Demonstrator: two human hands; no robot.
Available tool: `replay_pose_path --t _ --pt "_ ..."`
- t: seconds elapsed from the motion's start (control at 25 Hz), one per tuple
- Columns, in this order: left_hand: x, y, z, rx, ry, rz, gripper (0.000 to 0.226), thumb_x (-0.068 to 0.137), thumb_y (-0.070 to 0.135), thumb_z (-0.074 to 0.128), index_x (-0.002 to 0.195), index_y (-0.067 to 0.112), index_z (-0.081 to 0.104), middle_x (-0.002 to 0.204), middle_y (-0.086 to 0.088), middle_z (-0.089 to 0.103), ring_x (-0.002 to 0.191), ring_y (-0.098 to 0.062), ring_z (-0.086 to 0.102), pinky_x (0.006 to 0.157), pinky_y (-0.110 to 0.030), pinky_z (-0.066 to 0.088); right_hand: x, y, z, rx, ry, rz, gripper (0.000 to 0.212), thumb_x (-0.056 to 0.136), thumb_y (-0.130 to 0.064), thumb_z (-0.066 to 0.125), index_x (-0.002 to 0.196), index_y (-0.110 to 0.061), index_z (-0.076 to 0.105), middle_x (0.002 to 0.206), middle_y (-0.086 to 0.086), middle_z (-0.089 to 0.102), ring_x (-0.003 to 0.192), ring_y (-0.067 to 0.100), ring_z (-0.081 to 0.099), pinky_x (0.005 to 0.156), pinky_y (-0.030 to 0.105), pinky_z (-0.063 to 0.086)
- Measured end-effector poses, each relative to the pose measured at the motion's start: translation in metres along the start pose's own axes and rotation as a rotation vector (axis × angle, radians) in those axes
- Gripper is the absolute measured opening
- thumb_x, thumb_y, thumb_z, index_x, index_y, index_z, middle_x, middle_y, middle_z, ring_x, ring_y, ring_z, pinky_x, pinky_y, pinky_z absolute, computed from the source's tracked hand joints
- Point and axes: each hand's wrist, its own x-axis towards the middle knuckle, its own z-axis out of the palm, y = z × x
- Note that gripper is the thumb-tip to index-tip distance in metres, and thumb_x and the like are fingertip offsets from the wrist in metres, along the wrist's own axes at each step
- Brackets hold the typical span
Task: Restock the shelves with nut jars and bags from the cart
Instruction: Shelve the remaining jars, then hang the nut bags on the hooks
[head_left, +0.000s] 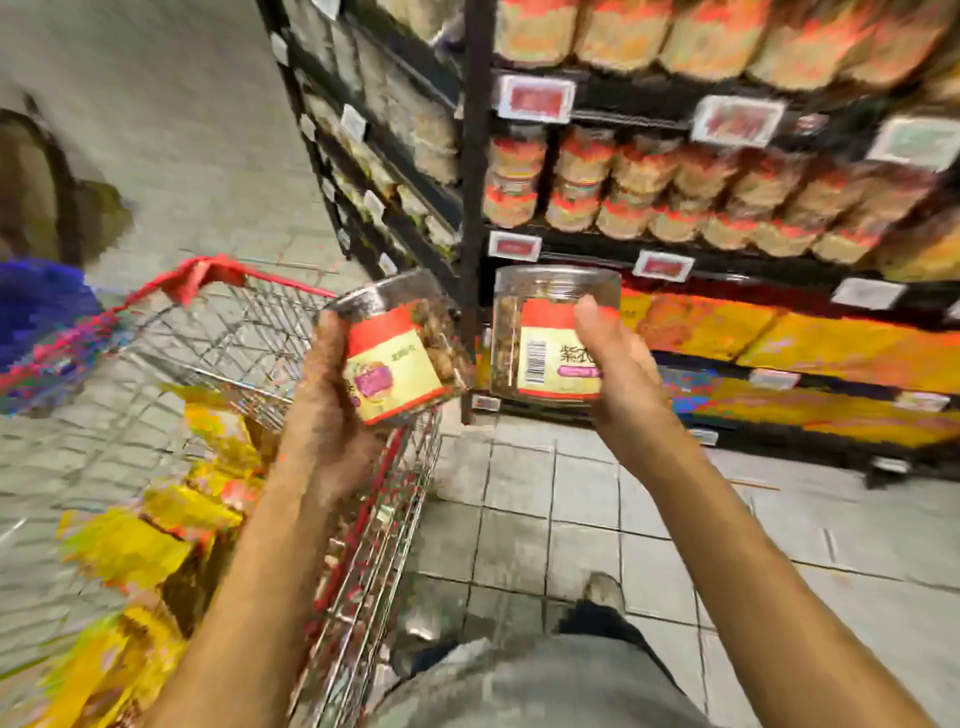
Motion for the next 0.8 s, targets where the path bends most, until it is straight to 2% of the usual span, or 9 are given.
replay_pose_path --t 0.12,0.24,0.32,0.4,0.48,0.56,0.6,0.72,0.8 --pt "0.038 -0.046 0.059 0.020 -0.104 -0.066 0.100 0.032 0.057 0.088 0.116 0.008 0.064 0.093 -0.009 0.074 0.083 -0.020 0.071 0.072 -0.040 0.059 0.010 -0.016 -0.076 0.025 0.111 -0.044 0.069 0.042 -0.072 0.076 0.094 -0.027 0.067 0.091 -0.006 0.073 0.091 0.014 0.069 0.091 0.040 0.051" --pt "0.076 -0.098 0.117 0.081 -0.105 -0.088 0.093 0.022 0.064 0.086 0.099 0.014 0.074 0.092 -0.007 0.075 0.082 -0.020 0.072 0.069 -0.040 0.060 0.032 -0.038 -0.149 0.058 0.133 -0.080 0.060 0.048 -0.069 0.076 0.091 -0.027 0.070 0.089 -0.005 0.074 0.086 0.013 0.070 0.078 0.032 0.055" --pt "0.101 -0.129 0.149 0.118 -0.061 -0.070 0.101 0.024 0.068 0.083 0.108 0.014 0.071 0.096 -0.007 0.074 0.083 -0.021 0.071 0.065 -0.037 0.060 0.054 -0.051 -0.185 0.044 0.128 -0.085 0.051 0.052 -0.064 0.073 0.087 -0.027 0.071 0.084 -0.006 0.074 0.081 0.010 0.070 0.072 0.027 0.056" --pt "0.129 -0.149 0.169 0.153 0.006 -0.032 0.103 0.045 0.071 0.073 0.126 0.010 0.058 0.102 -0.007 0.072 0.088 -0.021 0.069 0.072 -0.037 0.060 0.076 -0.061 -0.207 0.048 0.113 -0.095 0.038 0.061 -0.055 0.070 0.086 -0.026 0.070 0.079 -0.009 0.074 0.074 0.007 0.070 0.067 0.024 0.056" --pt "0.164 -0.166 0.180 0.193 0.109 0.047 0.092 0.064 0.064 0.055 0.134 0.006 0.049 0.114 -0.014 0.067 0.099 -0.027 0.065 0.088 -0.042 0.054 0.104 -0.068 -0.225 0.091 0.096 -0.094 0.034 0.069 -0.044 0.067 0.092 -0.020 0.064 0.073 -0.008 0.073 0.067 0.006 0.069 0.057 0.020 0.054" --pt "0.202 -0.177 0.185 0.249 0.207 0.156 0.081 0.068 0.059 0.060 0.128 0.006 0.054 0.124 -0.020 0.060 0.112 -0.035 0.058 0.099 -0.050 0.046 0.131 -0.072 -0.233 0.124 0.100 -0.085 0.050 0.065 -0.045 0.078 0.101 -0.016 0.060 0.073 -0.007 0.073 0.065 0.007 0.070 0.052 0.019 0.053" --pt "0.223 -0.181 0.184 0.308 0.249 0.229 0.069 0.071 0.056 0.065 0.120 0.009 0.058 0.120 -0.017 0.063 0.111 -0.032 0.060 0.097 -0.048 0.048 0.147 -0.069 -0.236 0.132 0.107 -0.092 0.062 0.058 -0.050 0.080 0.104 -0.014 0.059 0.075 -0.005 0.074 0.067 0.008 0.070 0.053 0.020 0.053" --pt "0.280 -0.201 0.171 0.490 0.354 0.460 0.032 0.074 0.044 0.061 0.096 0.021 0.060 0.086 0.013 0.068 0.080 0.003 0.065 0.072 -0.018 0.051 0.186 -0.049 -0.238 0.148 0.164 -0.107 0.074 0.045 -0.059 0.069 0.105 -0.017 0.061 0.087 -0.003 0.074 0.080 0.011 0.070 0.063 0.024 0.055" --pt "0.314 -0.217 0.158 0.585 0.359 0.585 0.029 0.071 0.044 0.066 0.090 0.025 0.055 0.082 0.018 0.063 0.071 0.016 0.059 0.066 -0.005 0.044 0.213 -0.027 -0.237 0.158 0.193 -0.110 0.080 0.044 -0.060 0.068 0.110 -0.016 0.062 0.096 0.000 0.073 0.090 0.015 0.069 0.071 0.028 0.057"
